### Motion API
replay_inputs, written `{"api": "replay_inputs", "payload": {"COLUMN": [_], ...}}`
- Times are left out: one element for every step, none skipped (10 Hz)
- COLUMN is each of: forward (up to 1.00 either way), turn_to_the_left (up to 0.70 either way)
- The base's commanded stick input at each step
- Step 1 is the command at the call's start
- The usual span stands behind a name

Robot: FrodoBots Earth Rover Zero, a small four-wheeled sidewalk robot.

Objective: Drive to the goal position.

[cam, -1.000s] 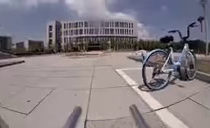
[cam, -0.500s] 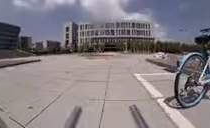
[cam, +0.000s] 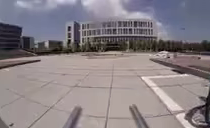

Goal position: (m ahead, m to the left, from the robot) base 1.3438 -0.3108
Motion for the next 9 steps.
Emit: {"api": "replay_inputs", "payload": {"forward": [0.70,0.70,0.70,0.70,0.70,0.70,0.70,0.70,0.70], "turn_to_the_left": [0.03,0.03,0.03,0.03,0.03,-0.02,-0.27,-0.32,-0.11]}}
